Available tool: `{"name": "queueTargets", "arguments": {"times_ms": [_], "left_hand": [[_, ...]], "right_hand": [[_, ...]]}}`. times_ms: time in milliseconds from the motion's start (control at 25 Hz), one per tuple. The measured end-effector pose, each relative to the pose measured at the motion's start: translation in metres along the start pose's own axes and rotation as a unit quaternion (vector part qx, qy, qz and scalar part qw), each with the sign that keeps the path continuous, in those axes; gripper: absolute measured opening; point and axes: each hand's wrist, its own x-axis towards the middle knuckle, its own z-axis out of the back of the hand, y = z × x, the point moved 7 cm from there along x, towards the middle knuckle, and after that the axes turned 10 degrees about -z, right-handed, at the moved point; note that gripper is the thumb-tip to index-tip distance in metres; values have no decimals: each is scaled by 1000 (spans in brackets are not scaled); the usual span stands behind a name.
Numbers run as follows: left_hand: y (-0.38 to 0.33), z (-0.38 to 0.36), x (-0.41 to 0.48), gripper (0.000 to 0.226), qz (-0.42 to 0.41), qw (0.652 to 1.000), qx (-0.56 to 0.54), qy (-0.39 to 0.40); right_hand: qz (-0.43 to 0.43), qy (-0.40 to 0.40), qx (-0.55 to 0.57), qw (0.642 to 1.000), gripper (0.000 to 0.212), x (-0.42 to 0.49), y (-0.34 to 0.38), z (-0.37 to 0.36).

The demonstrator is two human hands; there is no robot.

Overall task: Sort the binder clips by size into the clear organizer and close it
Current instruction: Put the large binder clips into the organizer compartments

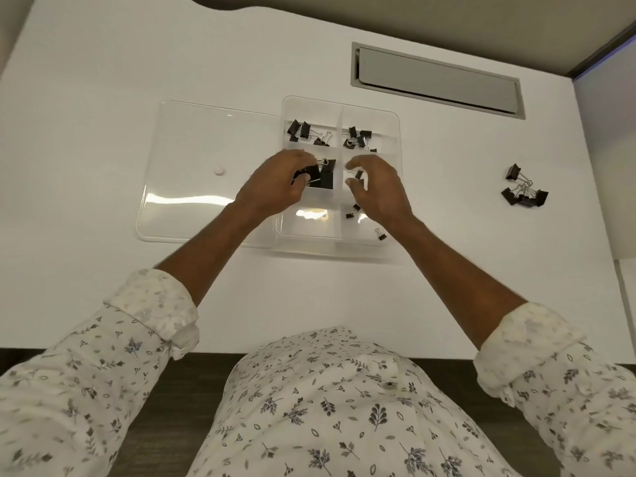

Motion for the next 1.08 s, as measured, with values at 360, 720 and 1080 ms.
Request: {"name": "queueTargets", "arguments": {"times_ms": [360,720,1080], "left_hand": [[-76,-67,36,44,-62,997,-33,42],[-172,-152,93,49,-118,989,-18,84],[-244,-243,139,50,-65,993,6,99]], "right_hand": [[-74,-112,37,990,26,-57,-87,61],[-136,-172,60,974,25,-92,-194,135],[-130,-117,-14,985,42,-68,-334,206]]}}
